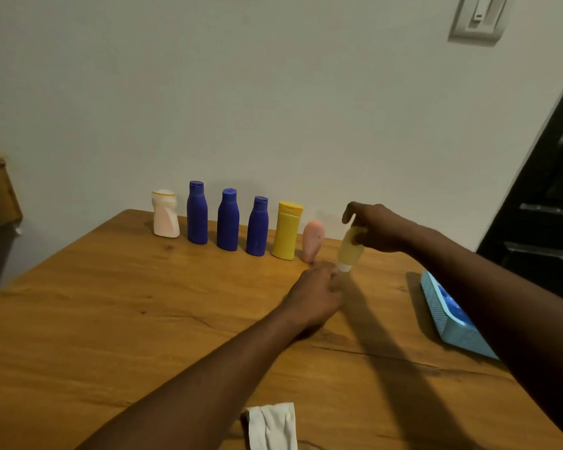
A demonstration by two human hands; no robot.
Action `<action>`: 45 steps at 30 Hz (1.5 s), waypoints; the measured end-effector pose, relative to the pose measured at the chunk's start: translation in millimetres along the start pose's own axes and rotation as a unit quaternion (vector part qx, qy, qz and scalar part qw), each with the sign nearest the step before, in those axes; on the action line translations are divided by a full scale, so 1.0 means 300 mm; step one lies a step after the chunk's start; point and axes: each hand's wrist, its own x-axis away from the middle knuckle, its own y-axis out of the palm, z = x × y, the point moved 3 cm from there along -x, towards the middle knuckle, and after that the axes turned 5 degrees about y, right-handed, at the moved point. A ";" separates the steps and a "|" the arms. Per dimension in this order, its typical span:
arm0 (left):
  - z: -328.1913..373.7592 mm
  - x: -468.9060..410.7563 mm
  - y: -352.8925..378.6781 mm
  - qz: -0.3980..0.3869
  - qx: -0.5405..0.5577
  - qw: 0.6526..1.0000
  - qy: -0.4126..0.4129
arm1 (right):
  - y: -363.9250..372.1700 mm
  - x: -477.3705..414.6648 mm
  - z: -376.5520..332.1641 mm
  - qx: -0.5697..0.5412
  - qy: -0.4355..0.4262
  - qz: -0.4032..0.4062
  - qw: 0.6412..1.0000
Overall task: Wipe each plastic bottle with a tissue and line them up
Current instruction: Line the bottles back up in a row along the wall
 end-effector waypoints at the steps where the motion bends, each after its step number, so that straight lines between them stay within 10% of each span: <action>1: -0.018 -0.017 0.000 -0.006 -0.007 1.000 -0.001 | 0.011 -0.022 -0.001 0.001 0.003 0.002 1.000; 25: -0.183 -0.182 0.056 -0.031 -0.190 0.981 0.031 | 0.174 -0.196 -0.016 -0.004 0.016 0.009 1.000; 45: -0.065 0.048 -0.128 0.009 0.026 1.000 -0.014 | 0.010 0.063 -0.043 0.071 0.009 0.060 0.996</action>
